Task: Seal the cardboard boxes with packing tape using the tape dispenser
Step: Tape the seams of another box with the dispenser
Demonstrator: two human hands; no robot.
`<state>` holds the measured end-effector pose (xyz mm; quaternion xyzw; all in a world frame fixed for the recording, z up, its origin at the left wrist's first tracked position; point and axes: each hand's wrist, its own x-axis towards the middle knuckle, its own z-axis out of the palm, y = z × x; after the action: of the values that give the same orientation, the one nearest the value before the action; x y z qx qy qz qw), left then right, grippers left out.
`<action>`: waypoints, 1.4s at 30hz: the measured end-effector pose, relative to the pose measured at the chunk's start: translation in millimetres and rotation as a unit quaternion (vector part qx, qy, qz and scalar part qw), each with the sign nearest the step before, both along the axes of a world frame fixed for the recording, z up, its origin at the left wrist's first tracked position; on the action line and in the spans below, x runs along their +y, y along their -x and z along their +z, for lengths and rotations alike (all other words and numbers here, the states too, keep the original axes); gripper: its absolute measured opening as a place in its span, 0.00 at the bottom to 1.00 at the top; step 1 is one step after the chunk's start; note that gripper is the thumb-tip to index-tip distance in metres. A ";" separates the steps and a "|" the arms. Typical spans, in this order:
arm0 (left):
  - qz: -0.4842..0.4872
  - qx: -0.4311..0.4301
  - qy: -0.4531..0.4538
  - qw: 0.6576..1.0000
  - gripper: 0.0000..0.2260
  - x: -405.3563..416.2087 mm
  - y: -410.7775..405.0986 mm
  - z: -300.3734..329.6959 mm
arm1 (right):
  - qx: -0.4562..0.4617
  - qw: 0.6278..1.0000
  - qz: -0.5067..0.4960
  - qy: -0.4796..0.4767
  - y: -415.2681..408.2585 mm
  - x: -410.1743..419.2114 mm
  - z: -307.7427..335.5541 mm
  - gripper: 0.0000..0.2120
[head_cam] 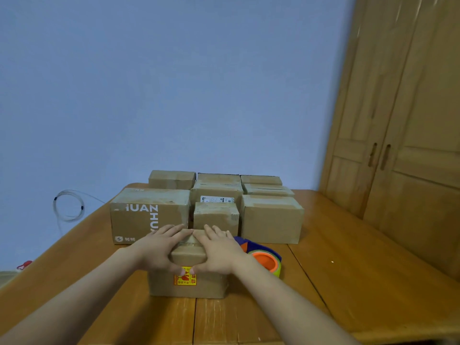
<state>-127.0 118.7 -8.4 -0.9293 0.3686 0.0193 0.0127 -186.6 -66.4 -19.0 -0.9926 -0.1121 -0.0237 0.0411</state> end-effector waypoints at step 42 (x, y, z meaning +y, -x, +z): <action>0.038 -0.251 0.063 0.965 0.43 20.0 -195.4 227.9 | -0.212 0.974 0.063 0.046 -230.3 8.7 221.5 0.43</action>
<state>68.4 138.7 219.5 -0.9166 0.3186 -0.2372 0.0451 43.7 -57.8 202.5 -0.9567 -0.1815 -0.2258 -0.0277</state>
